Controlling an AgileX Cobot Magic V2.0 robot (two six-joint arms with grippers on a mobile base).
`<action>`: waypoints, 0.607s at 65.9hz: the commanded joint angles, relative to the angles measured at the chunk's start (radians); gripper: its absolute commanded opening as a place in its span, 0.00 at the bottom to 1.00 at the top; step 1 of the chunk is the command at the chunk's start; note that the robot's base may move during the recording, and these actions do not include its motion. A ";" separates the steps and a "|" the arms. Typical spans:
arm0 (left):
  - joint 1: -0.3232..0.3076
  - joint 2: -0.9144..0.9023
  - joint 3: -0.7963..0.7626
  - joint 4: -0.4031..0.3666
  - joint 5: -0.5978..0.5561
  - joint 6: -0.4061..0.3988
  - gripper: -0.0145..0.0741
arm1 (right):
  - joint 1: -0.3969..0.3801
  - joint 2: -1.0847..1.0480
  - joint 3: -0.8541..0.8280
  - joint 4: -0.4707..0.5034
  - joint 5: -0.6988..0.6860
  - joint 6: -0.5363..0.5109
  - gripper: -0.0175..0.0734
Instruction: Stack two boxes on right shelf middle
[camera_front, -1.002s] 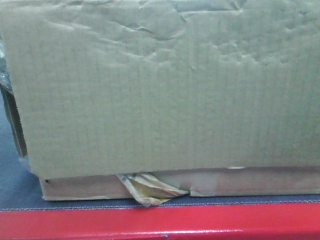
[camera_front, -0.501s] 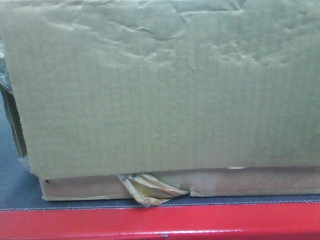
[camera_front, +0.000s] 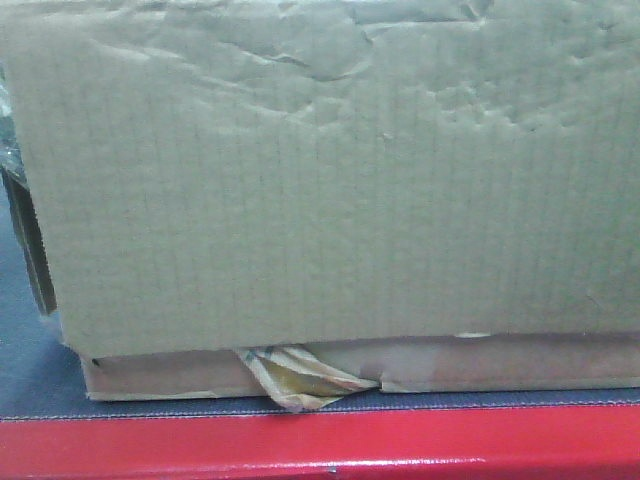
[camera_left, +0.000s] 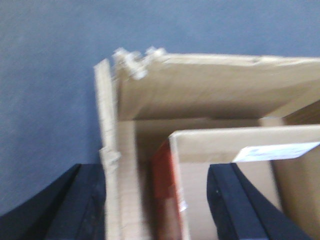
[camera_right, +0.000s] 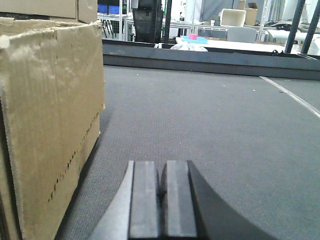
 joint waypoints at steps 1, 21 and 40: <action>0.001 -0.007 0.041 -0.001 -0.006 0.006 0.56 | 0.001 -0.003 0.000 0.001 -0.015 -0.006 0.01; 0.001 -0.007 0.151 0.000 -0.006 0.003 0.56 | 0.001 -0.003 0.000 0.001 -0.015 -0.006 0.01; 0.010 -0.007 0.213 -0.004 -0.006 0.021 0.56 | 0.001 -0.003 0.000 0.001 -0.015 -0.006 0.01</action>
